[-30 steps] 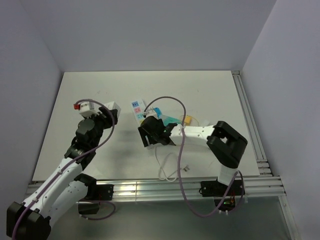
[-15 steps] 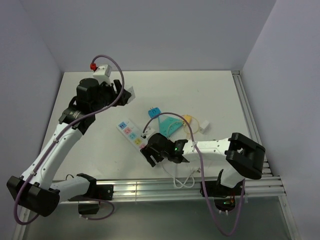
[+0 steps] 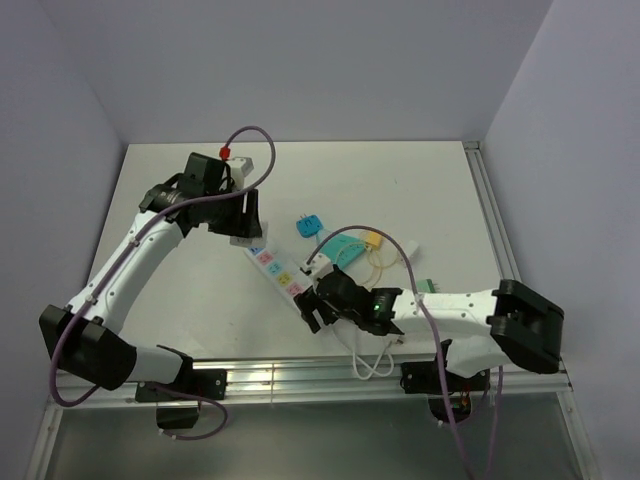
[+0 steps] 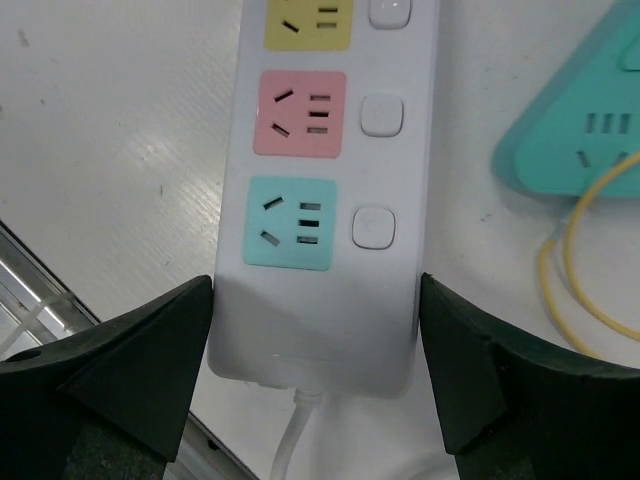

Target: Insert the plug

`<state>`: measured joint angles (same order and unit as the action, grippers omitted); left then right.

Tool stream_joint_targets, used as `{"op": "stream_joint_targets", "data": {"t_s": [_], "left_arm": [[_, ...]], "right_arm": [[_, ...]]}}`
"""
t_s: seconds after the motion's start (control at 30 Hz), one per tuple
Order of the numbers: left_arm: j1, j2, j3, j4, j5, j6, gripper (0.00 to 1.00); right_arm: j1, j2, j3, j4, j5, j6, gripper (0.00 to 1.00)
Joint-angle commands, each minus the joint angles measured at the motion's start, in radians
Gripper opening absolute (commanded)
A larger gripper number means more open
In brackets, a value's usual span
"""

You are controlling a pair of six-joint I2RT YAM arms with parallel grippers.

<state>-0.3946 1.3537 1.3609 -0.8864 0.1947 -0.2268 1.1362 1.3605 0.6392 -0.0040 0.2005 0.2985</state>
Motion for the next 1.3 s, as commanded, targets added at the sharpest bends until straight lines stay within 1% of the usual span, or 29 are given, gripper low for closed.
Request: {"op": "stream_joint_targets", "data": {"t_s": [0.0, 0.07, 0.13, 0.2, 0.3, 0.4, 0.43, 0.53, 0.63, 0.67, 0.77, 0.9, 1.03, 1.2, 1.27], "left_arm": [[0.003, 0.027, 0.007, -0.033, 0.045, 0.081, 0.0], [0.003, 0.059, 0.001, -0.019, 0.025, 0.115, 0.0], [0.003, 0.076, 0.001, 0.004, 0.054, 0.135, 0.0], [0.003, 0.094, 0.013, 0.01, 0.063, 0.161, 0.0], [0.003, 0.114, 0.049, 0.017, 0.049, 0.187, 0.0], [0.003, 0.154, 0.079, 0.003, 0.084, 0.216, 0.0], [0.003, 0.165, 0.084, 0.001, 0.094, 0.251, 0.0], [0.0, 0.228, 0.119, -0.009, 0.092, 0.27, 0.0], [-0.01, 0.286, 0.153, -0.045, 0.129, 0.319, 0.0], [-0.03, 0.303, 0.168, -0.084, 0.127, 0.329, 0.0], [-0.081, 0.372, 0.236, -0.132, 0.065, 0.345, 0.0], [-0.107, 0.424, 0.309, -0.197, 0.019, 0.363, 0.0], [-0.109, 0.426, 0.322, -0.223, -0.041, 0.363, 0.0], [-0.112, 0.417, 0.314, -0.235, -0.049, 0.368, 0.0], [-0.121, 0.429, 0.308, -0.244, -0.075, 0.372, 0.0]], "right_arm": [[-0.001, -0.11, -0.032, 0.102, 0.103, 0.036, 0.86], [0.0, -0.159, -0.067, 0.122, 0.096, 0.04, 0.87], [-0.001, -0.164, -0.085, 0.145, 0.061, 0.034, 0.9], [-0.004, -0.135, -0.061, 0.128, 0.063, 0.027, 0.9], [-0.003, -0.035, -0.003, 0.078, 0.073, 0.019, 0.9], [-0.003, -0.008, 0.016, 0.07, 0.065, 0.022, 0.9], [-0.003, -0.008, 0.014, 0.068, 0.069, 0.025, 0.91], [-0.001, -0.03, 0.004, 0.073, 0.089, 0.036, 0.92], [-0.001, -0.078, -0.027, 0.088, 0.114, 0.045, 0.92], [-0.004, -0.089, -0.033, 0.091, 0.122, 0.047, 0.92], [-0.009, -0.109, -0.047, 0.102, 0.113, 0.05, 0.92], [-0.012, -0.101, -0.038, 0.093, 0.116, 0.051, 0.92], [-0.012, -0.116, -0.05, 0.099, 0.108, 0.051, 0.92], [-0.012, -0.113, -0.047, 0.095, 0.106, 0.053, 0.92], [-0.012, -0.113, -0.049, 0.098, 0.103, 0.051, 0.92]]}}
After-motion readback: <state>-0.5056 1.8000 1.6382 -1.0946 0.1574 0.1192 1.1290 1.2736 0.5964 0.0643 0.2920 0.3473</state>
